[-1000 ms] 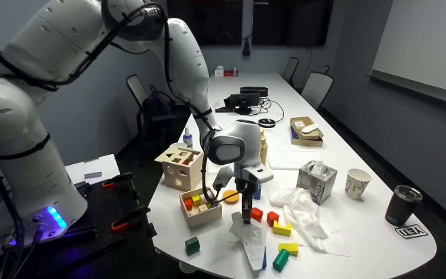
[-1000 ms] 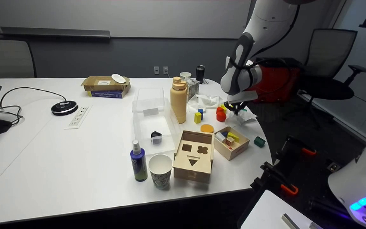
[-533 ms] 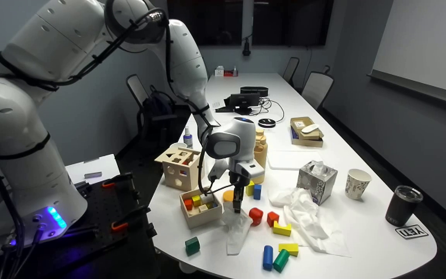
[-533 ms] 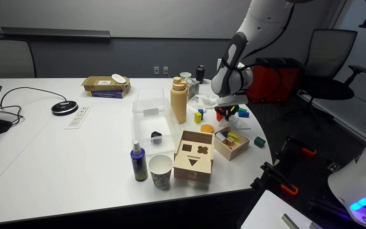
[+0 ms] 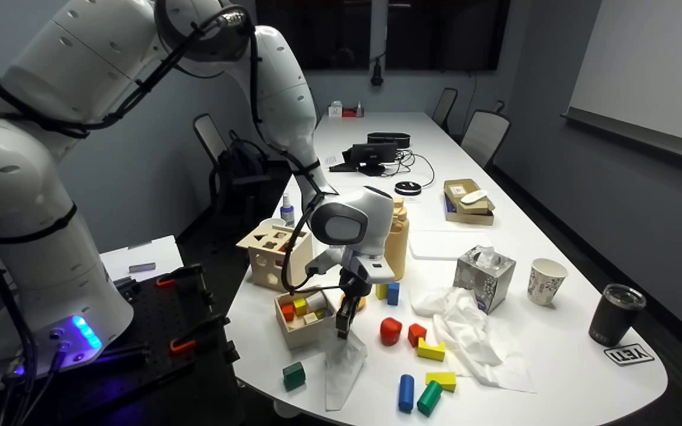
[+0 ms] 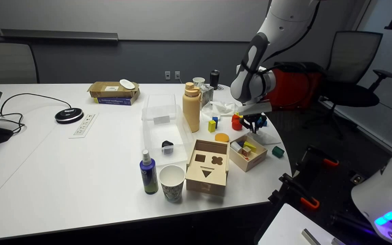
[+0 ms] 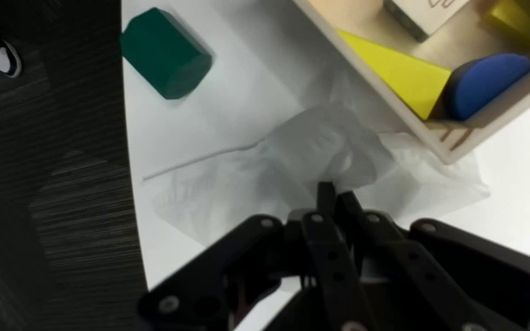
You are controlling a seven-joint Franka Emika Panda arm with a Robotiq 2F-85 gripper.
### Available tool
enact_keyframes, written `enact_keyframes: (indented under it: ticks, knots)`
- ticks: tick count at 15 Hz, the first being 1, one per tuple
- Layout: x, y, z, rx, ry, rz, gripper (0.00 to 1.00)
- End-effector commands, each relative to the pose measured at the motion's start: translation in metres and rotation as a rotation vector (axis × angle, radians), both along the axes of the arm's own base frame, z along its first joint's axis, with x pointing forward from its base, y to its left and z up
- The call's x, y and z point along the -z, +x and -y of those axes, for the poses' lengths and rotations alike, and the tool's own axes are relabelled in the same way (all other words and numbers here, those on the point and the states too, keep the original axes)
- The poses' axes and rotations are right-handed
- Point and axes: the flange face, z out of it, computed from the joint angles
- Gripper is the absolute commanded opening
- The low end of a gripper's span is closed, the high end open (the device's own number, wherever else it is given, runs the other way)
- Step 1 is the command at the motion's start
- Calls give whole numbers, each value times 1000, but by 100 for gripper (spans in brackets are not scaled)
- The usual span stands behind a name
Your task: Use the left paper towel to wipe the table
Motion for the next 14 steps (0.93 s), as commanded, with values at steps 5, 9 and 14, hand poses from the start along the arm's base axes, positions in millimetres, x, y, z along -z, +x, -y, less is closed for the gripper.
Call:
enact_keyframes:
  ticks: [5, 9, 14]
  knots:
    - [-25, -10, 47, 82, -96, 39, 1]
    - [-69, 8, 13, 87, 22, -21, 1]
    - [-170, 42, -29, 54, 153, 5, 1]
